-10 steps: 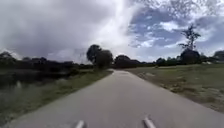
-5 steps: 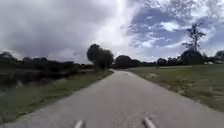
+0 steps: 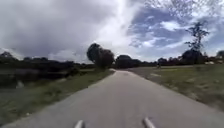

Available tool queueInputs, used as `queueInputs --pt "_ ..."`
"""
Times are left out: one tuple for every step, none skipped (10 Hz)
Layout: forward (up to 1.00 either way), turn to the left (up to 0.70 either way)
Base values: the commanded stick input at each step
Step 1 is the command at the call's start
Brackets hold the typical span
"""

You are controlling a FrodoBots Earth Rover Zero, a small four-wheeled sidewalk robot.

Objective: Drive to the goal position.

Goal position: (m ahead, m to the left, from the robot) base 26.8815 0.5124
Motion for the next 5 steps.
queueInputs --pt "0.7 0.0" --pt "0.7 0.0" --pt "0.7 0.0" --pt "0.7 0.0" --pt "0.7 0.0"
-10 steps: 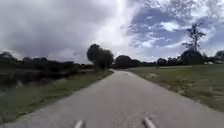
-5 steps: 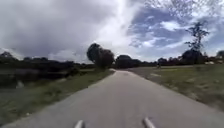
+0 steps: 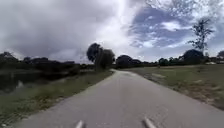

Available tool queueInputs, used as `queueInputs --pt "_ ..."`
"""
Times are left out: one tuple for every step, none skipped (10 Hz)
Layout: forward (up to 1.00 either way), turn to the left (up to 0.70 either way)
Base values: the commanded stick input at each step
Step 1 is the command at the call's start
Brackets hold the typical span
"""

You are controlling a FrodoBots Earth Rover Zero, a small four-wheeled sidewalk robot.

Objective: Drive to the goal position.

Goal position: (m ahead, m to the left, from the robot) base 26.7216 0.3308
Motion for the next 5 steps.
queueInputs --pt "0.7 0.0" --pt "0.7 0.0" --pt "0.7 0.0" --pt "0.7 0.0" --pt "0.7 0.0"
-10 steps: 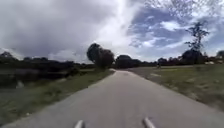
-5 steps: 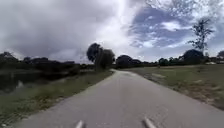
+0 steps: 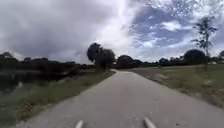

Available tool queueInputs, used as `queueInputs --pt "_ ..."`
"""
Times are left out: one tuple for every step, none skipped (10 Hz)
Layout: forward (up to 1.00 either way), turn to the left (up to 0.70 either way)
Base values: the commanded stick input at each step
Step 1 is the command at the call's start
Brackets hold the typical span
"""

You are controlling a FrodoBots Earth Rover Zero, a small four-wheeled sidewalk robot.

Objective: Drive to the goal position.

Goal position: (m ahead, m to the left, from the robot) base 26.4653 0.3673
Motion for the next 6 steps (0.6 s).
queueInputs --pt "0.7 0.0" --pt "0.7 0.0" --pt "0.7 0.0" --pt "0.7 0.0" --pt "0.7 0.0" --pt "0.7 0.0"
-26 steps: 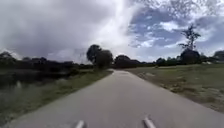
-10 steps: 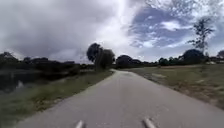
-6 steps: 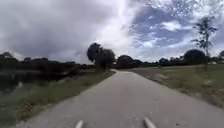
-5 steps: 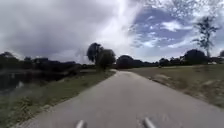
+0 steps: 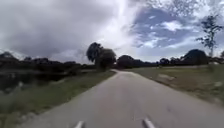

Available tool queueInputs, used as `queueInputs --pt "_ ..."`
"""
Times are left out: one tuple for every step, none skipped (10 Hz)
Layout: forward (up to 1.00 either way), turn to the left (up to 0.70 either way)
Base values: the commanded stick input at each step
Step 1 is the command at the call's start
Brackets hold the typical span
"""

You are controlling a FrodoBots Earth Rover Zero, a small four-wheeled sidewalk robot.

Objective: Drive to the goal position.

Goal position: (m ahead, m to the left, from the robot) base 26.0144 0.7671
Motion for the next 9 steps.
queueInputs --pt "0.7 0.0" --pt "0.7 0.0" --pt "0.7 0.0" --pt "0.7 0.0" --pt "0.7 0.0" --pt "0.7 0.0" --pt "0.7 0.0" --pt "0.7 0.0" --pt "0.7 0.0"
